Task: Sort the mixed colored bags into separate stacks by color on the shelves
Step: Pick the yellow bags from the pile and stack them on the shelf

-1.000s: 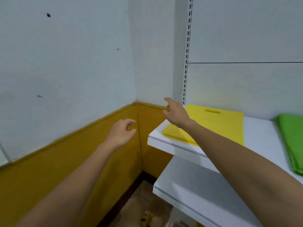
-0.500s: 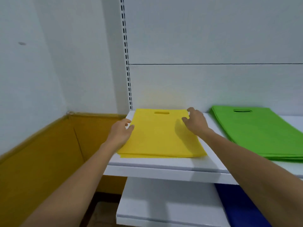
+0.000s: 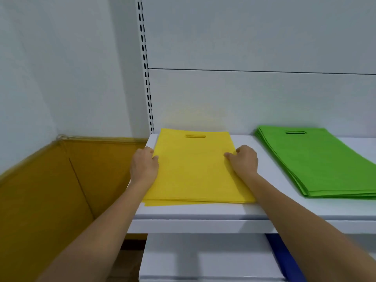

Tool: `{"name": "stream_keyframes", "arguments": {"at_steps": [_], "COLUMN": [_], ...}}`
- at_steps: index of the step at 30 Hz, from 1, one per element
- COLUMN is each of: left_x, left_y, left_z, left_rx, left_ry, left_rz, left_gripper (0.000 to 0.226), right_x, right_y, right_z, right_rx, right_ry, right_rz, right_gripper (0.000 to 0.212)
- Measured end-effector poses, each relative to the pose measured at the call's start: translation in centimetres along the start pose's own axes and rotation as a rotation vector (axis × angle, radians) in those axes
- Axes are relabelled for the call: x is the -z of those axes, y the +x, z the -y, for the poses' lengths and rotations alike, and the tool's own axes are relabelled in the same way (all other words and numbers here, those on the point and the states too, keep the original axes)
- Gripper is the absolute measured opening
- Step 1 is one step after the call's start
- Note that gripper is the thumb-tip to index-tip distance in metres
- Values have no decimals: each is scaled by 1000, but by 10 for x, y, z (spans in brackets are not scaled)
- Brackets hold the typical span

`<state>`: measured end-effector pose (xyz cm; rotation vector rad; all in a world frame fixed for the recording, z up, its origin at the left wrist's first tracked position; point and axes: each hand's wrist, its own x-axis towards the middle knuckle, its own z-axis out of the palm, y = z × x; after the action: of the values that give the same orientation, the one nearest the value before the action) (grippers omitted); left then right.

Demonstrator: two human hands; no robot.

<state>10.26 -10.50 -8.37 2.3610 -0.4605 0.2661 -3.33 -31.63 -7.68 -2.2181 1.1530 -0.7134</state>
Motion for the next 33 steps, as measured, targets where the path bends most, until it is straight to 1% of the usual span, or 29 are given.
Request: {"name": "stream_keyframes", "arguments": {"at_steps": [4,6,8,10,12,14,20,22,24,26,30,33], "left_x": [1,4,7,9,9,9,8,8,8,7,6,8], "left_y": [-2,-4,-8,-11,-14,-15,-14,-15,-16,-16,-11,-13], "left_z": [0,-2,-4,-5,-7,-8,-8,-9,-9,-8,-4,-6], "left_rx": [46,56,50,27,-12,-40,-31,-34,-41,-40,-27,-55], "left_ry": [-128,-180,-182,-134,-33,42,29,51,106,156,124,208], "left_rz": [0,-22,-49,-83,-94,-82,-76,-68,-53,-36,-43,-62], "left_gripper": [26,20,16,13,11,15,25,23,21,20,22,26], "right_x": [3,3,4,5,6,5,4,4,4,3,1,-1], "right_y": [-3,-6,-10,-13,-15,-15,-14,-15,-16,-17,-15,-15], "right_z": [1,3,6,7,7,7,5,6,7,8,6,7], "right_rx": [53,115,168,194,214,231,200,190,215,258,305,303], "right_ry": [38,-40,-135,-180,-202,-219,-209,-227,-298,-378,-408,-445], "right_rz": [-52,-89,-123,-144,-151,-152,-129,-119,-125,-147,-156,-133], "right_gripper": [28,24,25,27,26,23,16,14,12,19,28,21]}}
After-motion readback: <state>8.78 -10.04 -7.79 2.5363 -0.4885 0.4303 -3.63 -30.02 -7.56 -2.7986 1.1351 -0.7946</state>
